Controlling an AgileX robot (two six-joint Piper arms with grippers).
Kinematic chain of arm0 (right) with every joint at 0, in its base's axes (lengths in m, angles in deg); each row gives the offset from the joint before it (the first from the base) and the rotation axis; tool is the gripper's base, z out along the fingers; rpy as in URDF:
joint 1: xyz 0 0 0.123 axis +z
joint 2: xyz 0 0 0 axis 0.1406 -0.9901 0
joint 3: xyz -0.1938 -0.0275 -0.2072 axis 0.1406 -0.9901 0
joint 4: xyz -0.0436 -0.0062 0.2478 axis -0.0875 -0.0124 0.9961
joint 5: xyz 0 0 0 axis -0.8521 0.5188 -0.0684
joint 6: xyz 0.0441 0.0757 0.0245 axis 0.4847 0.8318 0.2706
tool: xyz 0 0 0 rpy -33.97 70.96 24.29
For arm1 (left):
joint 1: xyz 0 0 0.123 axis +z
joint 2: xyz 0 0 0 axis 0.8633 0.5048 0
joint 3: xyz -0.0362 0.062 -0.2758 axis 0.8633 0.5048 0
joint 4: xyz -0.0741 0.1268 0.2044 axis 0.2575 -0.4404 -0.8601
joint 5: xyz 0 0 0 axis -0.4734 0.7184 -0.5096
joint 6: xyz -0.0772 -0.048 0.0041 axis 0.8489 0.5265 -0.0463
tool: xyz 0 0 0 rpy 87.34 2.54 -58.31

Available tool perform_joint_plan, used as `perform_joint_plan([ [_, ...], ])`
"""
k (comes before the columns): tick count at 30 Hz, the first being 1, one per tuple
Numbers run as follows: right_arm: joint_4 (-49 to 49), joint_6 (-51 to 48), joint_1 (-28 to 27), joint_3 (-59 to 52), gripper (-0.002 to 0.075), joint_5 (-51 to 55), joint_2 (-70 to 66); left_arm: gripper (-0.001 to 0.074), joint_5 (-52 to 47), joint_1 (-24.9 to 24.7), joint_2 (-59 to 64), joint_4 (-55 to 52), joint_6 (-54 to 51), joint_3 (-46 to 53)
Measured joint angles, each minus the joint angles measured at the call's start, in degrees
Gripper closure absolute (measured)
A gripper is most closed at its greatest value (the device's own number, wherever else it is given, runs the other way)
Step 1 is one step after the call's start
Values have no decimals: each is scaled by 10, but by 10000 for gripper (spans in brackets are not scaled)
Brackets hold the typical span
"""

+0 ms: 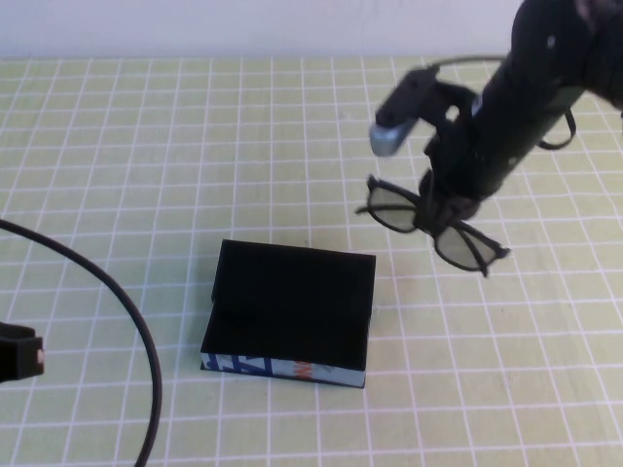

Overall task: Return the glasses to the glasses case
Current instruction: Place the glasses in the glasses case

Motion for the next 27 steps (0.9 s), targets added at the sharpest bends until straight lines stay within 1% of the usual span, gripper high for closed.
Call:
perform_joint_plan([
  [4,64,0,15,50,706,14,5,738,-1,0,0,0,0,0],
  [7,105,-3,49,59,706,13,6,738,-1,0,0,0,0,0],
  [11,122,-22,103,62,706,-1,-2,738,-1,0,0,0,0,0],
  [15,125,-31,139,64,706,-23,-30,738,-1,0,0,0,-2,0],
  [21,123,-82,154,64,706,-18,-84,738,-6,0,0,0,-3,0],
  [27,96,-92,154,64,706,-17,-123,738,-16,0,0,0,-3,0],
])
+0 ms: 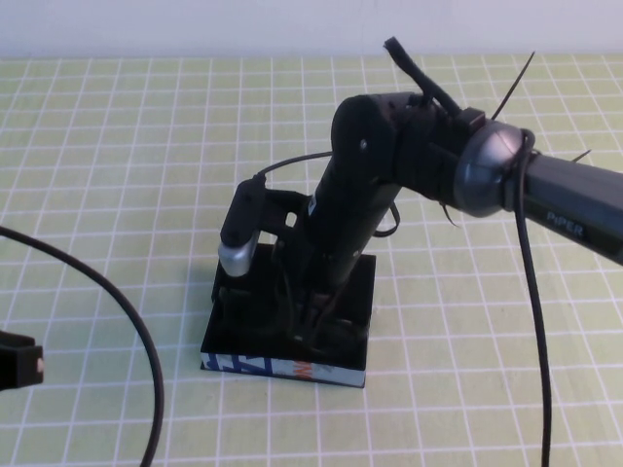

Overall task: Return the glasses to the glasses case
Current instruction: Place the glasses in the glasses case

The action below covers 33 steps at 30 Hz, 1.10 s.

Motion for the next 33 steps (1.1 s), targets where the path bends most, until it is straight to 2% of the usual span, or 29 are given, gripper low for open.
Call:
perform_joint_plan([
  [7,-5,-5,0,0,692,-27,-5,738,-1,0,0,0,0,0],
  [14,-10,-11,0,0,607,-28,-5,738,-1,0,0,0,0,0],
  [22,-30,-12,0,1,598,-30,-5,738,-1,0,0,3,-22,0],
  [24,-43,-11,0,6,617,-30,-1,738,-1,0,2,16,-58,0],
  [28,-53,18,-2,36,702,-27,11,738,-5,0,20,69,-167,0],
  [33,-53,137,-28,77,736,-24,21,738,-11,0,81,138,-323,0],
])
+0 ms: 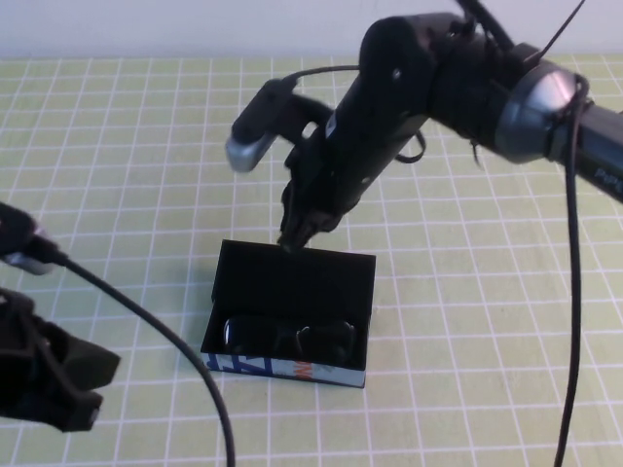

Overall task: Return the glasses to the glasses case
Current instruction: Place the glasses in the glasses case, then close the glasses case

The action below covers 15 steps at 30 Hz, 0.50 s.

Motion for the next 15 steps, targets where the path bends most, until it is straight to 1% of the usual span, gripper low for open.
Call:
perform_joint_plan([
  [3,0,77,-23,3,740,-3,1,738,5,0,44,35,-51,0],
  [5,0,101,-41,3,741,-3,1,738,19,-3,67,52,-73,0],
  [7,1,110,-58,3,741,-6,1,738,46,-16,90,59,-83,0],
  [10,12,115,-82,3,741,-20,1,738,84,-56,132,63,-88,0],
  [15,71,117,-110,4,741,-32,-5,738,158,-156,204,49,-77,0],
])
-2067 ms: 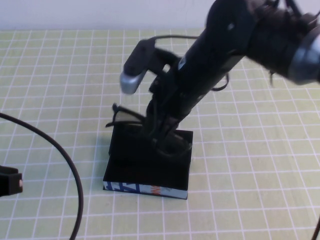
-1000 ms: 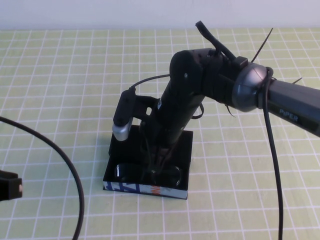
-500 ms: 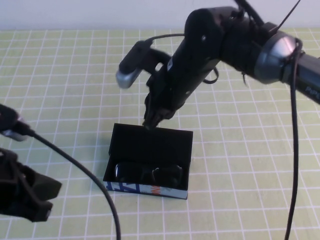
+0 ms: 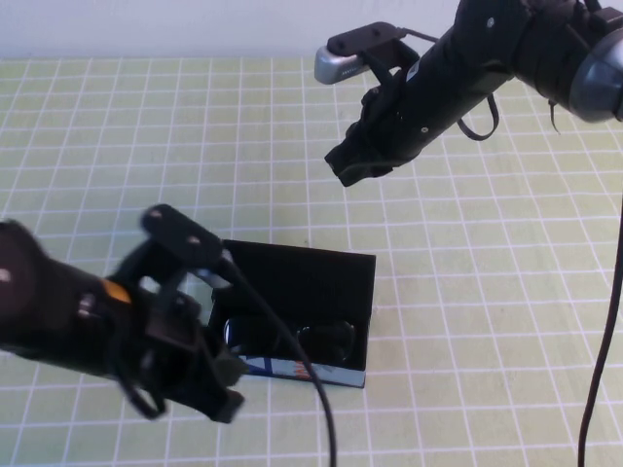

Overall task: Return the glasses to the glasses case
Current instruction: Close the glasses case

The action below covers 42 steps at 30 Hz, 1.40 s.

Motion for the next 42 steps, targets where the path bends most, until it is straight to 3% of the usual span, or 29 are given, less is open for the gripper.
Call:
perform_joint_plan([
  [3,19,0,-7,0,742,0,-10,738,56,-51,41,-35,31,0],
  [6,26,0,-7,0,742,0,-28,738,105,-70,84,-53,55,0],
  [18,43,-27,-7,0,742,6,-90,738,202,-72,195,-60,68,0],
  [32,105,-98,-7,0,743,29,-114,738,215,-73,210,-60,68,0],
  [42,195,-156,-9,0,743,105,-114,738,220,-73,210,-61,68,0],
])
